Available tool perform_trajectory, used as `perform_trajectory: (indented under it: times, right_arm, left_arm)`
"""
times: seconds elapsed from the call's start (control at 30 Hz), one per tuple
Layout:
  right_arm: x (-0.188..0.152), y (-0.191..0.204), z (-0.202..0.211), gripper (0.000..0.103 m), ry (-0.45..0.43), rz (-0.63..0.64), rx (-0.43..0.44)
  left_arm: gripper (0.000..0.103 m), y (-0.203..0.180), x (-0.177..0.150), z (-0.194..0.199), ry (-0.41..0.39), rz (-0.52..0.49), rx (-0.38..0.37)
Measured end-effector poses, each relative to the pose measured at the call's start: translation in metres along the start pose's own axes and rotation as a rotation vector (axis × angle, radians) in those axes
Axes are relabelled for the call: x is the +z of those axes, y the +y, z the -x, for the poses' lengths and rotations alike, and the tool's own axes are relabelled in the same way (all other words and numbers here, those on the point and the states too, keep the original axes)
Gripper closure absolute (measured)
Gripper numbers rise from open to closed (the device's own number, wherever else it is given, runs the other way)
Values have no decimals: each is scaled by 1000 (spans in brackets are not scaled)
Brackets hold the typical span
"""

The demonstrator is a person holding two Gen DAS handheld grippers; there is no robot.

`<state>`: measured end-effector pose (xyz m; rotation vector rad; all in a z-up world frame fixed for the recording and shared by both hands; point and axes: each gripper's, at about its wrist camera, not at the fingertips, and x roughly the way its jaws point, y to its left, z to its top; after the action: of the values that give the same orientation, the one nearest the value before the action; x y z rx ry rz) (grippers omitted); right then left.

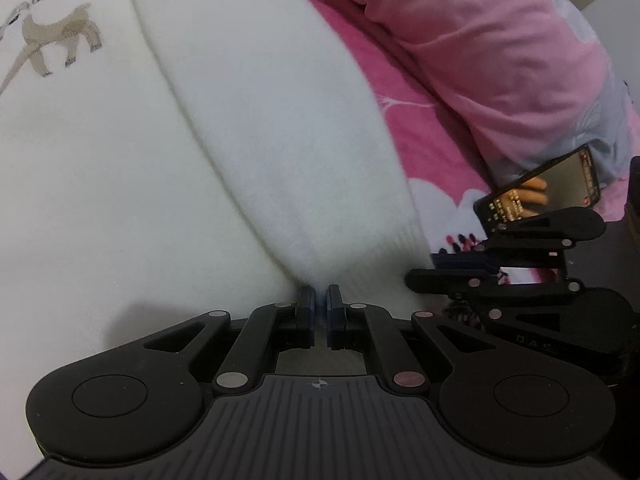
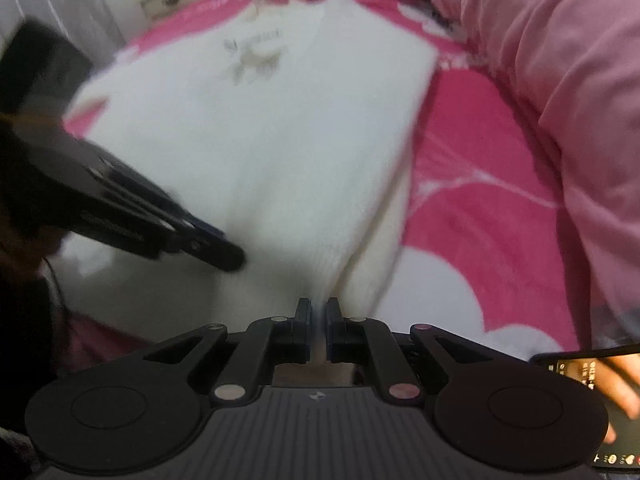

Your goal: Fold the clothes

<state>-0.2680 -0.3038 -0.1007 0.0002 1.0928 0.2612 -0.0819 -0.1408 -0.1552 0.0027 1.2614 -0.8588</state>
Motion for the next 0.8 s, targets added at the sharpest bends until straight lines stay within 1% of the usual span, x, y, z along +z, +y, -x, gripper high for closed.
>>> perform_trajectory:
  times: [0.1, 0.23, 0.27, 0.3, 0.33, 0.37, 0.43, 0.47, 0.5, 0.53, 0.6, 0.63, 0.7, 0.73, 0.77, 0.8]
  right_arm:
    - [1, 0, 2, 95, 1, -1, -2]
    - [3, -3, 4, 93, 35, 0, -16]
    - [4, -6, 6, 91, 47, -15, -16]
    - [6, -8, 9, 91, 55, -31, -16]
    - [8, -9, 14, 91, 54, -34, -26]
    - [11, -10, 20, 91, 44, -25, -45]
    - [18, -11, 33, 90, 20, -7, -81]
    - [23, -12, 41, 88, -5, -5, -86]
    - [28, -12, 47, 87, -33, -15, -73]
    - [32, -12, 50, 87, -60, -29, -39]
    - [37, -6, 45, 87, -90, -39, 22]
    - [36, -3, 37, 87, -86, -38, 35]
    - [29, 4, 16, 87, -49, -33, 36]
    - [24, 6, 4, 87, -13, -35, 29]
    - [20, 6, -3, 89, 17, -35, 23]
    - [17, 7, -3, 90, 24, -30, 23]
  left_arm:
    - [100, -3, -2, 2, -14, -32, 1]
    - [97, 1, 0, 4, -6, -17, -17]
    - [94, 3, 1, 5, -3, 4, -27]
    - [87, 5, 1, 6, 5, 19, -45]
    - [82, 7, 1, 8, 14, 35, -64]
    - [81, 9, 0, 10, 20, 40, -78]
    - [80, 8, -3, 12, 22, 28, -81]
    - [79, 6, -4, 12, 24, 16, -83]
    - [78, 5, -6, 13, 26, 5, -84]
    - [76, 3, -8, 14, 30, -9, -88]
    - [75, 0, -11, 15, 41, -28, -95]
    - [75, 1, -12, 17, 47, -34, -96]
    - [75, 3, -15, 21, 60, -44, -96]
    - [74, 5, -16, 24, 61, -50, -90]
    - [74, 8, -17, 28, 58, -58, -81]
    - [74, 10, -18, 31, 55, -66, -72]
